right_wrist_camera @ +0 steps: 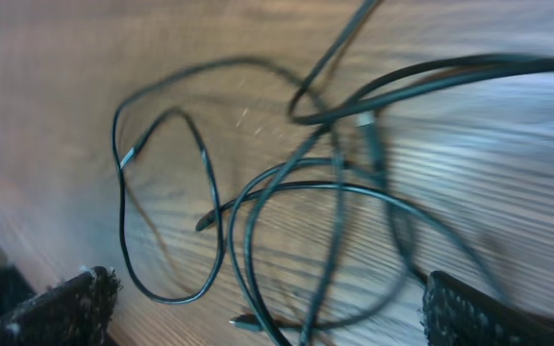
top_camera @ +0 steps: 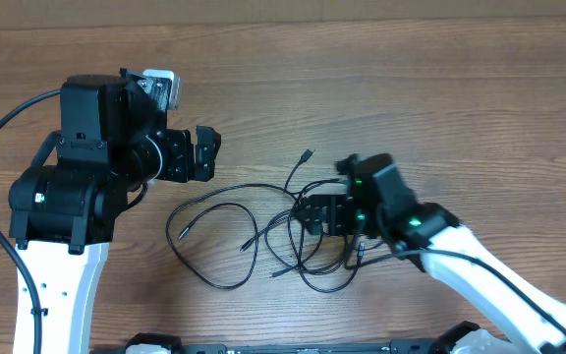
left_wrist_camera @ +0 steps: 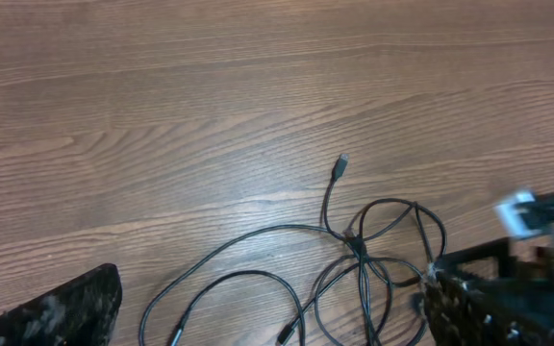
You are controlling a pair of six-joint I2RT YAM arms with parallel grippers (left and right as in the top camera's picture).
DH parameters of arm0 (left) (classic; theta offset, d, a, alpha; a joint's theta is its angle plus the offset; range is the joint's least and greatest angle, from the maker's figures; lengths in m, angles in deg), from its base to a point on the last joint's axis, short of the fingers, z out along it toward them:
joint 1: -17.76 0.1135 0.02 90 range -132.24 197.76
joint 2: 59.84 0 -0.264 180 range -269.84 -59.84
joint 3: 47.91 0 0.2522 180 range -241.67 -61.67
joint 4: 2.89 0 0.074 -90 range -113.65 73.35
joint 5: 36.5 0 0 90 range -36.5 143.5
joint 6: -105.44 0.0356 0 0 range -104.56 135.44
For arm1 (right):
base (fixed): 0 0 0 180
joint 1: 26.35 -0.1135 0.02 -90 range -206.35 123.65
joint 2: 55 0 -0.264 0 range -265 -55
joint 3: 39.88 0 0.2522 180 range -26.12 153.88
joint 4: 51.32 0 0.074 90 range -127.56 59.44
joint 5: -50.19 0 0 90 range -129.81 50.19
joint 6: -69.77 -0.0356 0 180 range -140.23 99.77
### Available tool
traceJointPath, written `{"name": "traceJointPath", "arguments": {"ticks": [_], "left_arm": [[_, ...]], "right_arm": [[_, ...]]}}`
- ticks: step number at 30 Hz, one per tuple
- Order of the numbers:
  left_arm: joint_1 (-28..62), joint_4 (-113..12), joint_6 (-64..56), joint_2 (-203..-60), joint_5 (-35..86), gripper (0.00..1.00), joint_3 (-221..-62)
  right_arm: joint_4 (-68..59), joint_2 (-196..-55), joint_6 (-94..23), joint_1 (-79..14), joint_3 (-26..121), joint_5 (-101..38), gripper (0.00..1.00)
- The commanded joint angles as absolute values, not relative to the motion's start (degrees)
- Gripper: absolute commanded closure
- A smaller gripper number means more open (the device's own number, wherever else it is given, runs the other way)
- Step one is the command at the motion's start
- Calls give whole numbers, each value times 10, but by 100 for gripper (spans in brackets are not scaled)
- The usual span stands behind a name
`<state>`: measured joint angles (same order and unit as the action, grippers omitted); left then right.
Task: Untangle cables
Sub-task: 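Lower the right gripper onto the cable pile and grasp a cable, then pull the grasped cable far to the right with the right gripper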
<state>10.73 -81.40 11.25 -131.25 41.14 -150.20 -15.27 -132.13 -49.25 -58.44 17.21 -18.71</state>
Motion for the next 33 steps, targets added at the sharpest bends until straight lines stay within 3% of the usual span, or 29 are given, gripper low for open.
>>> {"name": "traceJointPath", "arguments": {"ticks": [1,5,9,12,13,19,23,29,33], "left_arm": [[106,-814,107,-1315,417,0,-1507],[106,-814,107,-1316,417,0,-1507],[106,-814,107,-1316,417,0,-1507],[106,-814,107,-1317,417,0,-1507],[106,-814,107,-1317,417,0,-1507],[106,-814,107,-1317,417,1,-1507],[106,-814,107,-1317,417,0,-1507],[106,-814,107,-1317,417,0,-1507],[106,-814,107,-1317,417,0,-1507]], "right_arm": [[-193,-1380,-494,-621,176,-140,0],[-234,-1455,-522,-642,176,-142,3],[-269,-1508,-536,-642,176,-93,59],[-295,-1516,-536,-642,176,-52,93],[-298,-1514,-537,-642,177,-49,96],[-267,-1481,-533,-641,189,-58,96],[-160,-1422,-506,-638,237,-125,96],[52,-1309,-420,-638,420,-295,96],[117,-1259,-360,-638,568,-431,96]]}}
